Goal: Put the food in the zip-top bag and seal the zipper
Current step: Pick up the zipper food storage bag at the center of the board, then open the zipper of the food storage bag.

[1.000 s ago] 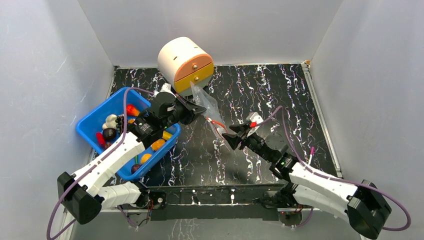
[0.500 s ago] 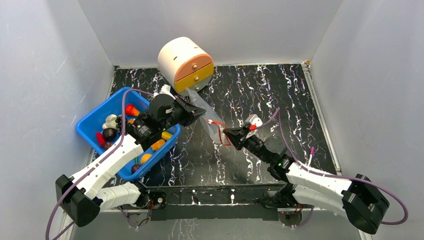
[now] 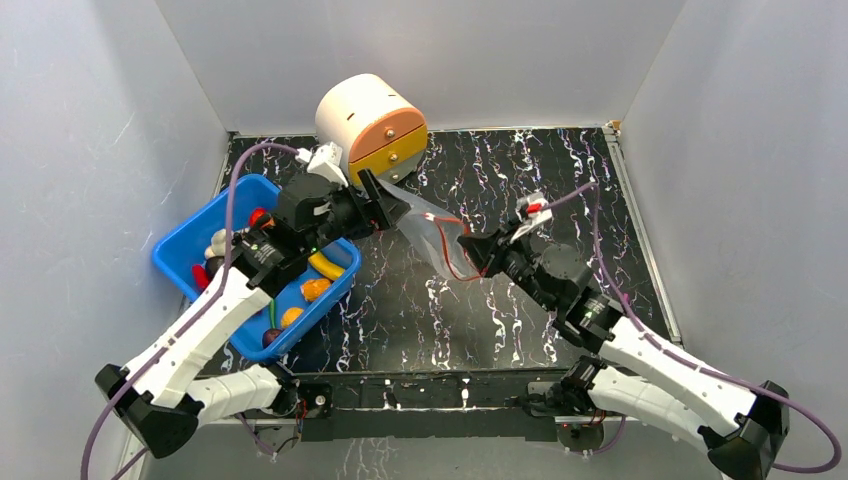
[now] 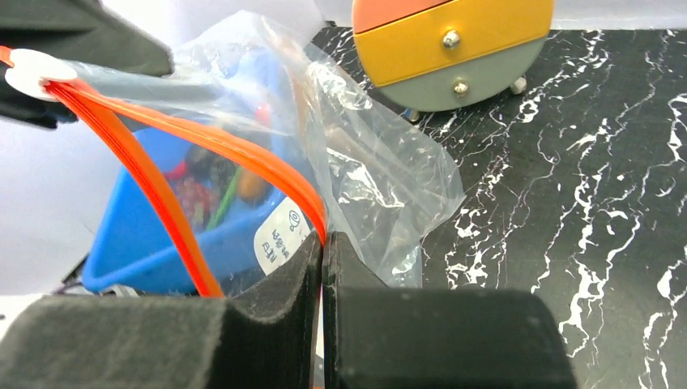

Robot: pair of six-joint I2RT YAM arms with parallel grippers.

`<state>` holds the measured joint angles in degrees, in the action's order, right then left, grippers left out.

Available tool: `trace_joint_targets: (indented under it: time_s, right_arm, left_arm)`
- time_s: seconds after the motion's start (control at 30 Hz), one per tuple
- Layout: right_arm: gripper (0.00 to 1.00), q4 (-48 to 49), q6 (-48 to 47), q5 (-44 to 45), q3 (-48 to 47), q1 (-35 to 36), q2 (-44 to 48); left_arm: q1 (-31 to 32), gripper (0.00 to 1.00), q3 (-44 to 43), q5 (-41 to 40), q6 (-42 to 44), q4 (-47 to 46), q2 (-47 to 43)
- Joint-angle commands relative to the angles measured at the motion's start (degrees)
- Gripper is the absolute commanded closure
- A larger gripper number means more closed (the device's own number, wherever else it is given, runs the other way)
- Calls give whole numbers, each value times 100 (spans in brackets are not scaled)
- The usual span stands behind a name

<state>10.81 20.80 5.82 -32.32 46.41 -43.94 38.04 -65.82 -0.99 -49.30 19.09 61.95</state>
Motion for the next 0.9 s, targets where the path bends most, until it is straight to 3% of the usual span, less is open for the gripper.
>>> trace_joint_targets:
  time_s: [0.0, 0.27, 0.57, 0.87]
  right_arm:
    - [100, -2137, 979, 560, -1085, 23, -90]
    - [100, -3257, 1621, 354, -2119, 26, -396]
    - [100, -3462, 1774, 514, -2525, 26, -733]
    - [100, -2775, 1935, 149, -2427, 26, -1254]
  left_arm:
    - [-25, 17, -401, 77, 1764, 508, -345]
    - [-25, 13, -77, 1087, 2056, 23, -616]
    - [-25, 13, 520, 2616, 1671, -1337, -480]
    - [-25, 13, 960, 2412, 2365, -1531, 368]
